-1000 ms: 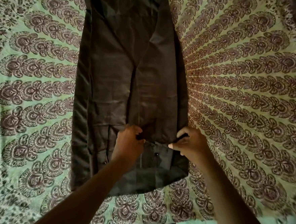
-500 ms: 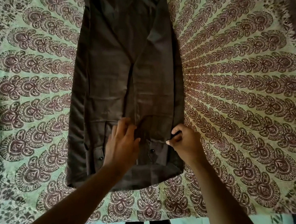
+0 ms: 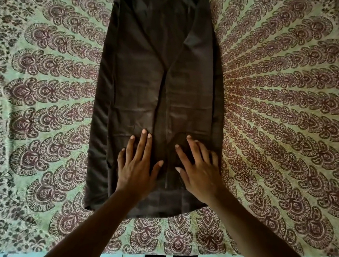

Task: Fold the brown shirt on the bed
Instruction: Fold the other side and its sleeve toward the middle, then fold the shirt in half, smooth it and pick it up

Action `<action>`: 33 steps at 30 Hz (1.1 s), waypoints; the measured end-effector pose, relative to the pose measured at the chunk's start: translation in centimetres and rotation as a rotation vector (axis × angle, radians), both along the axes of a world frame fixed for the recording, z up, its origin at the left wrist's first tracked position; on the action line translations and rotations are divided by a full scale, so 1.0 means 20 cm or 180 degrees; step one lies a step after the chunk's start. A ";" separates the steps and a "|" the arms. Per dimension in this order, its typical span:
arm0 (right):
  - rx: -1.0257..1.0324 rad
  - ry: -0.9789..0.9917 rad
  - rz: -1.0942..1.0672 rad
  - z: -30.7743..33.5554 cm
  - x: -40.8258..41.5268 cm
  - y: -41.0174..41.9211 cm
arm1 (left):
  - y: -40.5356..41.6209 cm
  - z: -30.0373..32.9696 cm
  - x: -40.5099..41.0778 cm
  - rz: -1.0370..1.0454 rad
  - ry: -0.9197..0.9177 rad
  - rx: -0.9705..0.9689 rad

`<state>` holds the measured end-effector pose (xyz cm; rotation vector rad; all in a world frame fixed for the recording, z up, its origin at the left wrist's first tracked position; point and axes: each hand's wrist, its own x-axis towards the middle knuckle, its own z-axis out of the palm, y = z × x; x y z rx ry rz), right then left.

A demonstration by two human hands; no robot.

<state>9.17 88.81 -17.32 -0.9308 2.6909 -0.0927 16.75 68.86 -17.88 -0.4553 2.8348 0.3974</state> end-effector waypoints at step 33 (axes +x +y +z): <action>0.0399 -0.0170 0.1342 0.12 -0.07 0.49 | -0.77 0.10 0.42 -0.1029 -0.0019 0.0361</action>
